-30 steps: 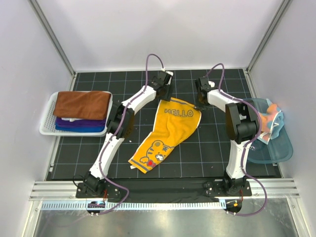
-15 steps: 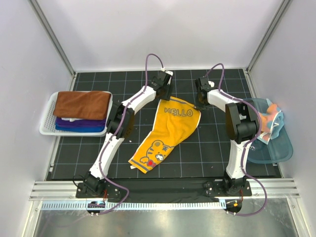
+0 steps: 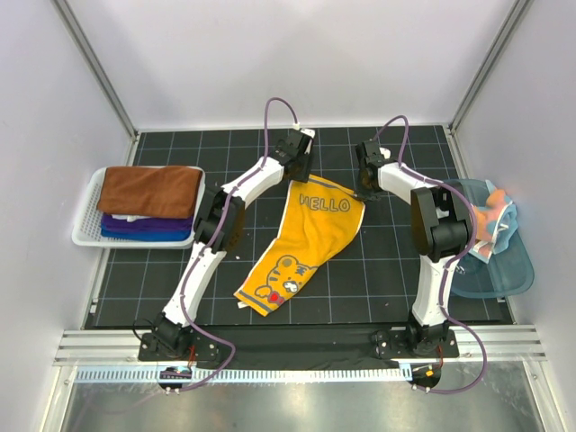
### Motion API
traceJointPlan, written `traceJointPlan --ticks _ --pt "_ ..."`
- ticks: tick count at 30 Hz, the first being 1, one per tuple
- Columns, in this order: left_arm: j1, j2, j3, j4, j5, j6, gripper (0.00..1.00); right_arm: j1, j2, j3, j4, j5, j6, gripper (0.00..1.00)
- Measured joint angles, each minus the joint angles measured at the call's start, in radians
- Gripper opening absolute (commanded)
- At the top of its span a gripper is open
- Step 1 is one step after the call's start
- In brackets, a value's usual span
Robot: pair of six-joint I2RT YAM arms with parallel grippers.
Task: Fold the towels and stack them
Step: Flatten out the crumpled towel
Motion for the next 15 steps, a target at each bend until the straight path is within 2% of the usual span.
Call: traceJointPlan --ticks 15 --pt "0.000 -0.001 -0.004 0.007 0.000 0.000 0.52 0.000 0.000 0.000 0.001 -0.005 0.000 0.01"
